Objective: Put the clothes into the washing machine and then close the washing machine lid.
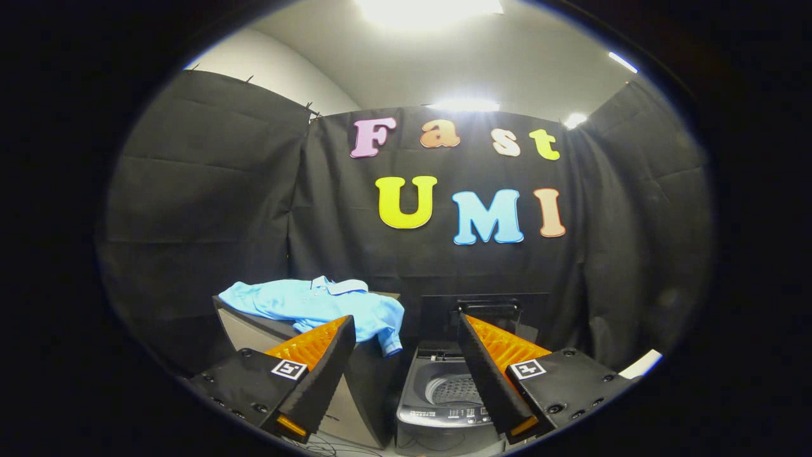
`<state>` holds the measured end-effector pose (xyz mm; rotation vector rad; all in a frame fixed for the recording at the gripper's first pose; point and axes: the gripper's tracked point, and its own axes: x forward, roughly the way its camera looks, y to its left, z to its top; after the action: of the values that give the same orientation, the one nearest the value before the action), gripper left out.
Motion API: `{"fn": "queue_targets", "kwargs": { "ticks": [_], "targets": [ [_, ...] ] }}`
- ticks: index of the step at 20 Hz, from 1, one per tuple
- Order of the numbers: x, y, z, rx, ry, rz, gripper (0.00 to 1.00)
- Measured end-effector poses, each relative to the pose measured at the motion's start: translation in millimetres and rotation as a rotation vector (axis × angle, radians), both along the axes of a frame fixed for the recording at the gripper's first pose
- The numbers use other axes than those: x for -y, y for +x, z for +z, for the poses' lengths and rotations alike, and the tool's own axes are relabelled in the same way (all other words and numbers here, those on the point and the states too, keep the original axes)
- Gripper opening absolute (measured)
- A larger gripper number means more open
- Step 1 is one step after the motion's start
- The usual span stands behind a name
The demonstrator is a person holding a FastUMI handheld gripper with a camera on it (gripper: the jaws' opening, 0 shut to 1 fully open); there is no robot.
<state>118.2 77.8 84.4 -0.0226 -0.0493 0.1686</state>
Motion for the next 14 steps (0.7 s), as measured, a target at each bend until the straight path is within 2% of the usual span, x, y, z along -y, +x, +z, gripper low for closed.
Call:
{"fn": "queue_targets", "kwargs": {
  "ticks": [14],
  "targets": [
    [-97.2, 87.8, 29.3, -0.055, -0.037, 0.208, 1.00]
  ]
}}
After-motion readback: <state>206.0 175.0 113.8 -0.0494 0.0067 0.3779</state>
